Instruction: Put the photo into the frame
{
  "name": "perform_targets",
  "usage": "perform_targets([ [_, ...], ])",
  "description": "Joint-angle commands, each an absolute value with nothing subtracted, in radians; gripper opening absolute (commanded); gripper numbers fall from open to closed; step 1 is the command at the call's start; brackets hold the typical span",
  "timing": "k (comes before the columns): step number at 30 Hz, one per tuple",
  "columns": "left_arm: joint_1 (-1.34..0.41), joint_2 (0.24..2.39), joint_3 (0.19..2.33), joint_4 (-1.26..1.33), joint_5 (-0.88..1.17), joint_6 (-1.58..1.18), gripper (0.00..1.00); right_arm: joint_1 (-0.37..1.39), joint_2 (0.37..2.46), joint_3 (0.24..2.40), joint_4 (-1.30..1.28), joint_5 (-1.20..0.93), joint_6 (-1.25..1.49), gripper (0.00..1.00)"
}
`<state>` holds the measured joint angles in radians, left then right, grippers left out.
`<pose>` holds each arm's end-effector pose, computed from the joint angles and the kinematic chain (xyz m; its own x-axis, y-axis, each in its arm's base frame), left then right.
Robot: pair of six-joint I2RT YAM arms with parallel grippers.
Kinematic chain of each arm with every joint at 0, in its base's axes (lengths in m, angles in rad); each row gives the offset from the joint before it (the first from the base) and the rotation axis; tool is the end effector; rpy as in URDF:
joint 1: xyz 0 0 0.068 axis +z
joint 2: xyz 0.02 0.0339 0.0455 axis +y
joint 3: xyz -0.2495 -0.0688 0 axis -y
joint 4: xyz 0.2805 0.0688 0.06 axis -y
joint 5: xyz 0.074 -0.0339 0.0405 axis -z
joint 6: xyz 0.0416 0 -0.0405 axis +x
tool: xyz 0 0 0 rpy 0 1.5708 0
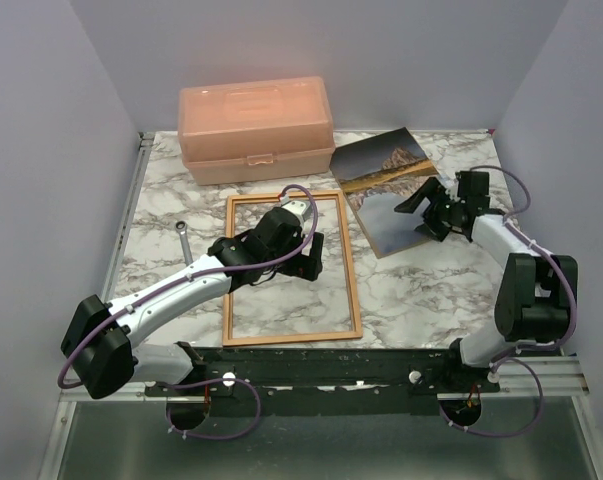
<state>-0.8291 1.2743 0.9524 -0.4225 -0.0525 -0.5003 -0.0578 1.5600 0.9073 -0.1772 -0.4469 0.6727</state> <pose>0.2159 -0.2324 0.2420 -0.7423 0.1011 -0.6624 0.4036 0.8565 -0.3216 0.3523 -0.0024 0.1580 -0.7251 0.6048 -0.3292 0.2720 0.6908 0.6700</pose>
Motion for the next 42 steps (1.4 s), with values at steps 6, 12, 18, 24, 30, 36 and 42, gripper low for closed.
perform_targets([
  [6,-0.835,1.267,0.933,-0.413,-0.067,-0.495,0.98,-0.311,1.611,1.015,-0.308,-0.378,0.669,0.96],
  [12,-0.835,1.27,0.928,-0.411,-0.068,-0.494,0.98,-0.431,1.67,1.061,-0.289,-0.364,0.708,0.96],
  [18,-0.834,1.279,0.927,-0.405,-0.067,-0.493,0.98,-0.47,1.757,1.15,-0.292,-0.325,0.711,0.95],
  [24,-0.834,1.294,0.928,-0.398,-0.064,-0.492,0.98,-0.472,1.843,1.224,-0.287,-0.33,0.73,0.92],
  [30,-0.835,1.305,0.932,-0.398,-0.061,-0.489,0.98,-0.472,1.895,1.214,-0.245,-0.35,0.75,0.9],
  [36,-0.834,1.306,0.93,-0.399,-0.062,-0.485,0.98,-0.473,1.934,1.201,-0.214,-0.342,0.767,0.89],
  [42,-0.835,1.31,0.93,-0.405,-0.069,-0.48,0.98,-0.473,1.977,1.218,-0.185,-0.377,0.789,0.85],
])
